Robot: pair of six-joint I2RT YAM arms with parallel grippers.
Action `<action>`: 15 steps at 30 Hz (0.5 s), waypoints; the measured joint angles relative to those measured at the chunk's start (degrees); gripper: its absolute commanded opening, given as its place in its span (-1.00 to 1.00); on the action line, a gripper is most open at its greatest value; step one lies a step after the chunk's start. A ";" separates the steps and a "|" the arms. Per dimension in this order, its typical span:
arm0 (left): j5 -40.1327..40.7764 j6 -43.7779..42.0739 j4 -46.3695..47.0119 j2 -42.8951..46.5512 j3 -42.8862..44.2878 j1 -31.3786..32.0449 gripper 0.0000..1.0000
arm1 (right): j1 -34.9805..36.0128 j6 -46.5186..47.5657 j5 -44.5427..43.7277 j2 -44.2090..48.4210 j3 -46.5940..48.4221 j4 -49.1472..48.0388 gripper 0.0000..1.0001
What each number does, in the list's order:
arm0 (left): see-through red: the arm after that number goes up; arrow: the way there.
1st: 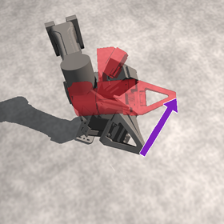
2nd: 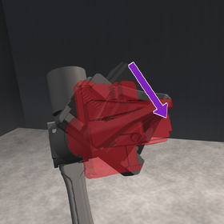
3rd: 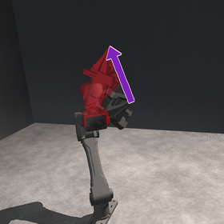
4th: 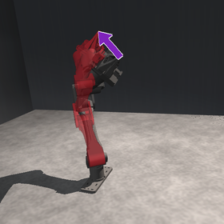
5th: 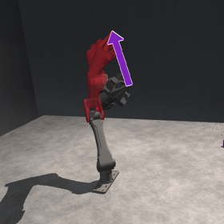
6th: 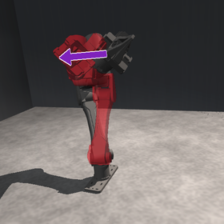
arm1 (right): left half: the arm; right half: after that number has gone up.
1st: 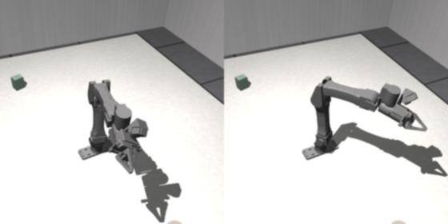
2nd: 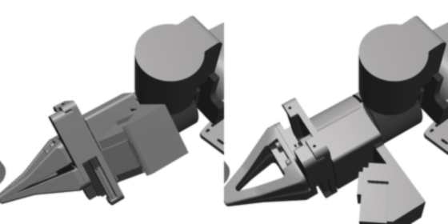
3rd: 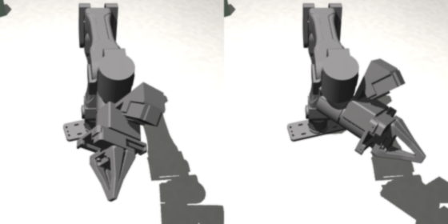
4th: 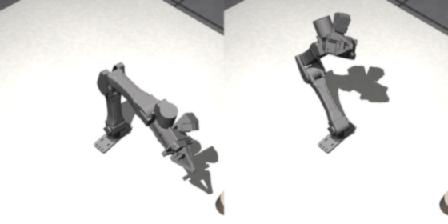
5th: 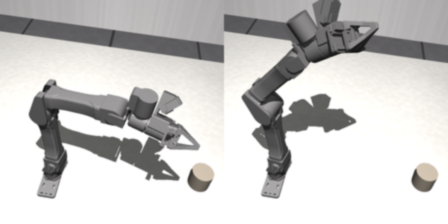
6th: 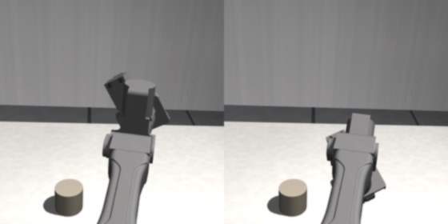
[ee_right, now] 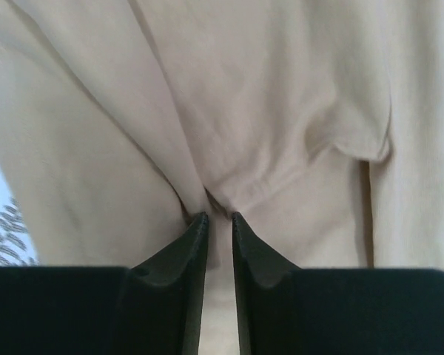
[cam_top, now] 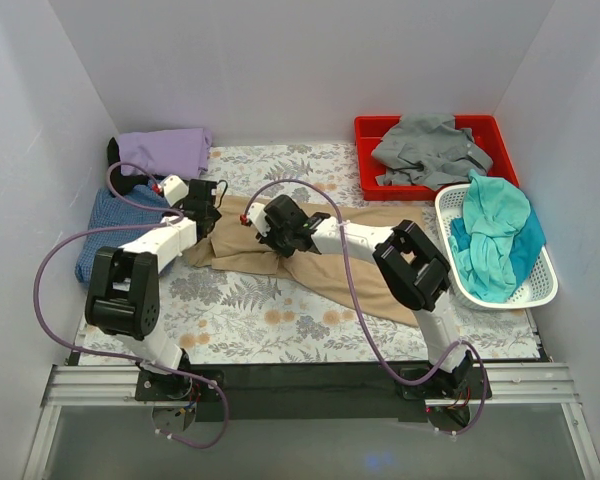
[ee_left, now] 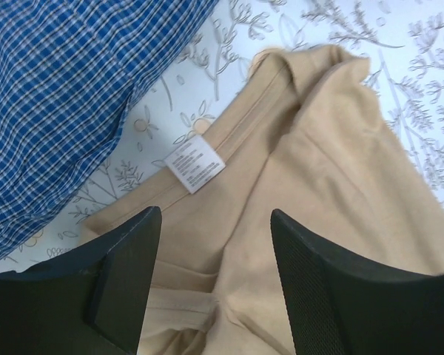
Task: Fold and stack the t-shirts
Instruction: Fold the tshirt
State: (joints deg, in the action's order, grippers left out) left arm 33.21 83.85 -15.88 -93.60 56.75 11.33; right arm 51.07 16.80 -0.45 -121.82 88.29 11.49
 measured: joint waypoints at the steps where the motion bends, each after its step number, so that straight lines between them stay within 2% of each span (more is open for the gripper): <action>1: 0.00 -0.44 0.00 -0.13 0.66 0.00 0.19 | -0.07 0.15 -1.09 0.37 -0.81 0.00 -0.42; 7: -0.50 -2.99 -0.48 2.80 1.03 0.02 0.16 | -0.13 0.94 -4.76 4.74 -3.04 -0.07 -0.35; 8: -1.18 -3.74 -0.81 4.94 0.48 0.02 0.15 | -0.13 1.01 -4.96 6.01 -3.10 -0.11 -0.28; 15: -8.81 -5.62 -0.96 22.69 -5.62 0.09 0.08 | -0.17 -1.92 0.28 12.50 -3.13 -1.09 -0.27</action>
State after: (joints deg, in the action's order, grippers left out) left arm 24.40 78.24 -16.84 -70.91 51.13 11.42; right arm 50.89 14.87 -0.16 -109.32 85.17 10.39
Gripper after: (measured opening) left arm 0.551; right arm 0.359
